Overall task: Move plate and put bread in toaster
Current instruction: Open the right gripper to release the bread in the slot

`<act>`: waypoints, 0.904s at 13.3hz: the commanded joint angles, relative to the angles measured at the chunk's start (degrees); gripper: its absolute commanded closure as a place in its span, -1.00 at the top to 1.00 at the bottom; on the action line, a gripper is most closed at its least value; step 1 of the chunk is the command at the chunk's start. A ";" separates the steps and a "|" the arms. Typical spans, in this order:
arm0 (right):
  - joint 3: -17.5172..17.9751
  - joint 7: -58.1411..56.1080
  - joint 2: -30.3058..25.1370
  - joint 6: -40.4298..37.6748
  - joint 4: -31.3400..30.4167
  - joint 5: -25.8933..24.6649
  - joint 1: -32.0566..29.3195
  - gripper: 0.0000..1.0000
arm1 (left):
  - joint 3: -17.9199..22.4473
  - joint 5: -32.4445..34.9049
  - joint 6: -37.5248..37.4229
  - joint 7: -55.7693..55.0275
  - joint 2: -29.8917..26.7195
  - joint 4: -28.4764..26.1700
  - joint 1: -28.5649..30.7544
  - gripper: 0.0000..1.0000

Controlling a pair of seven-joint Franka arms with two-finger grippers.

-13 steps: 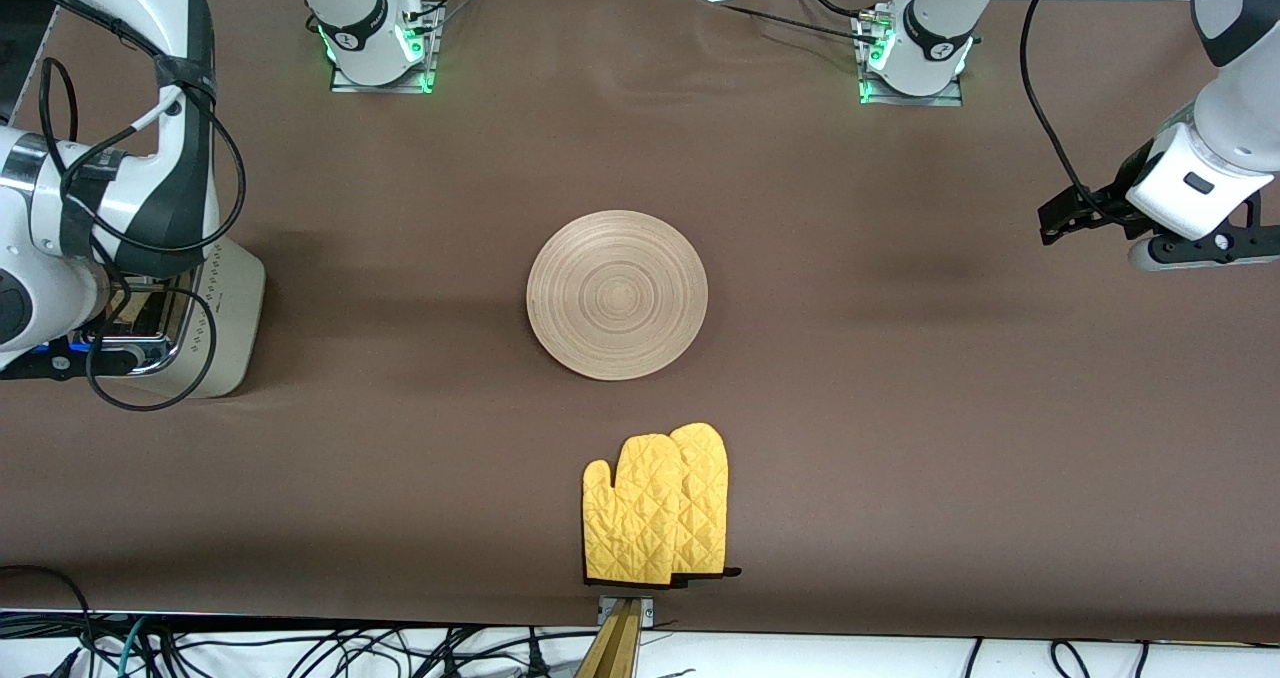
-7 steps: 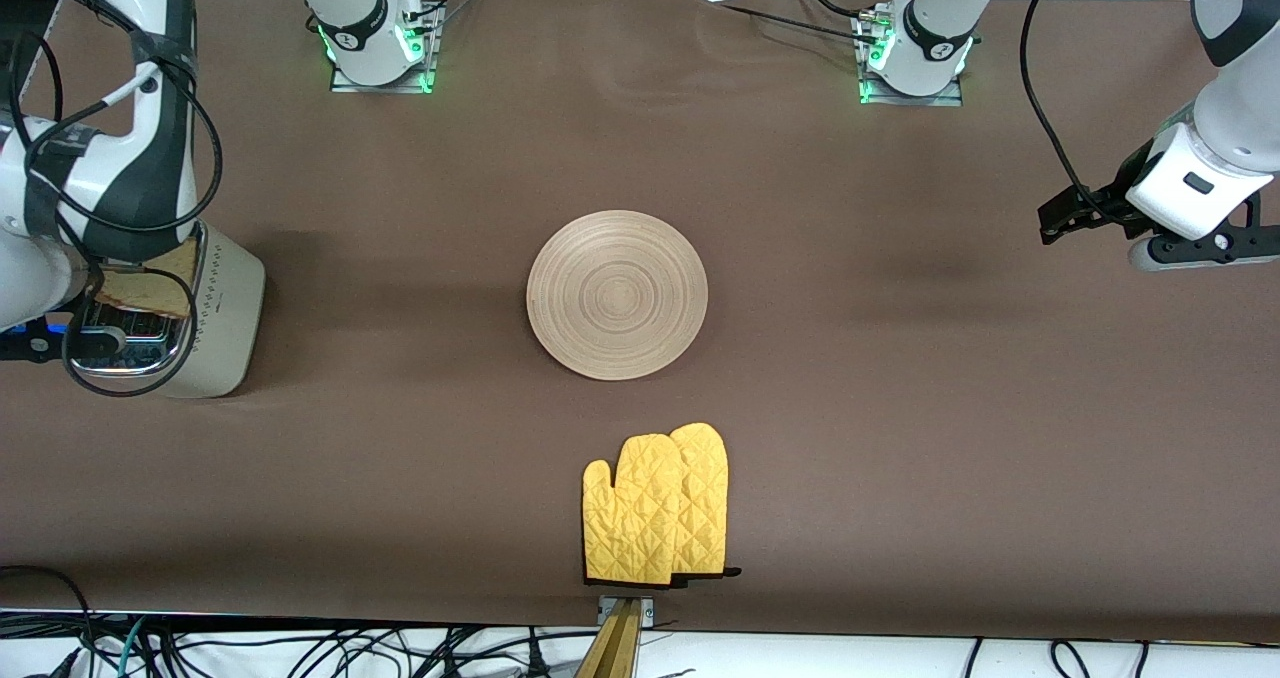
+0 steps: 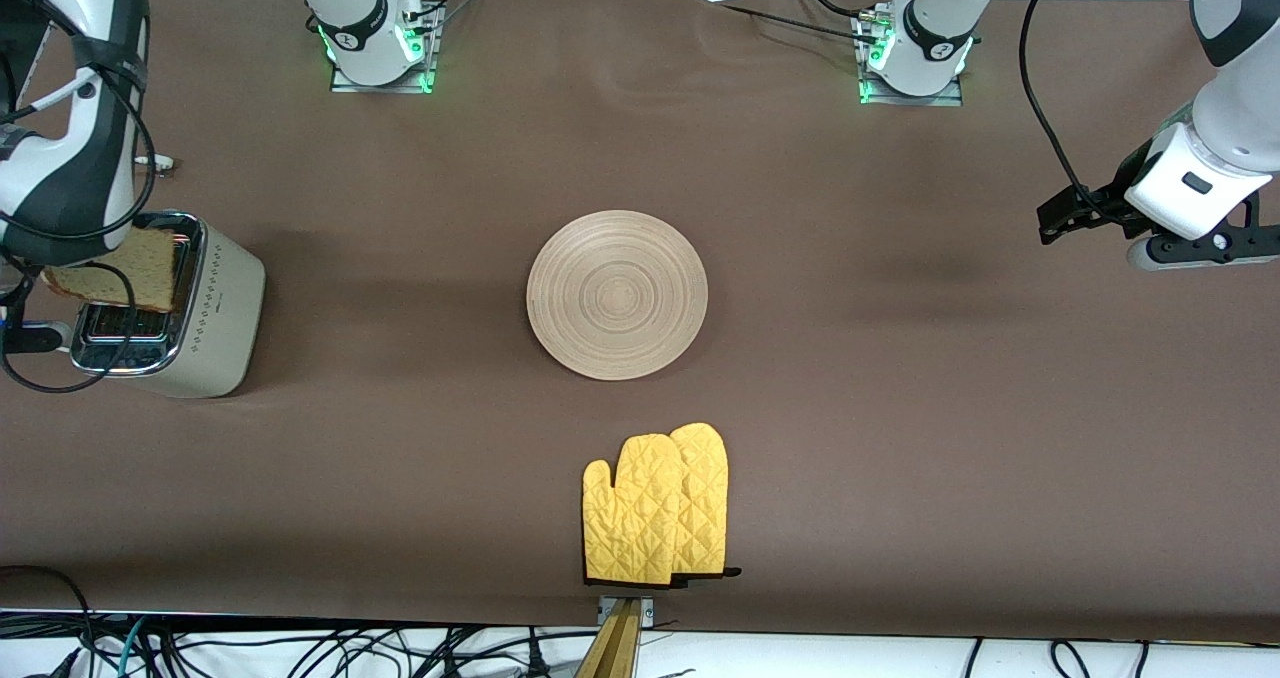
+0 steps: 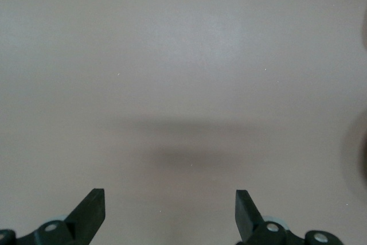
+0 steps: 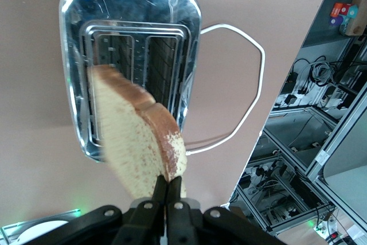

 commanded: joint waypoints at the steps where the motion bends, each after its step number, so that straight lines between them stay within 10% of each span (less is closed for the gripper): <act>1: 0.13 -1.13 -0.57 0.68 -0.11 0.50 -0.44 -1.00 | -0.09 -0.40 -0.84 -0.09 0.30 0.93 0.08 1.00; 12: 0.39 -0.95 1.01 3.76 -1.34 2.17 -2.20 -1.00 | -0.18 -0.05 -2.69 -0.09 0.30 0.93 -0.01 1.00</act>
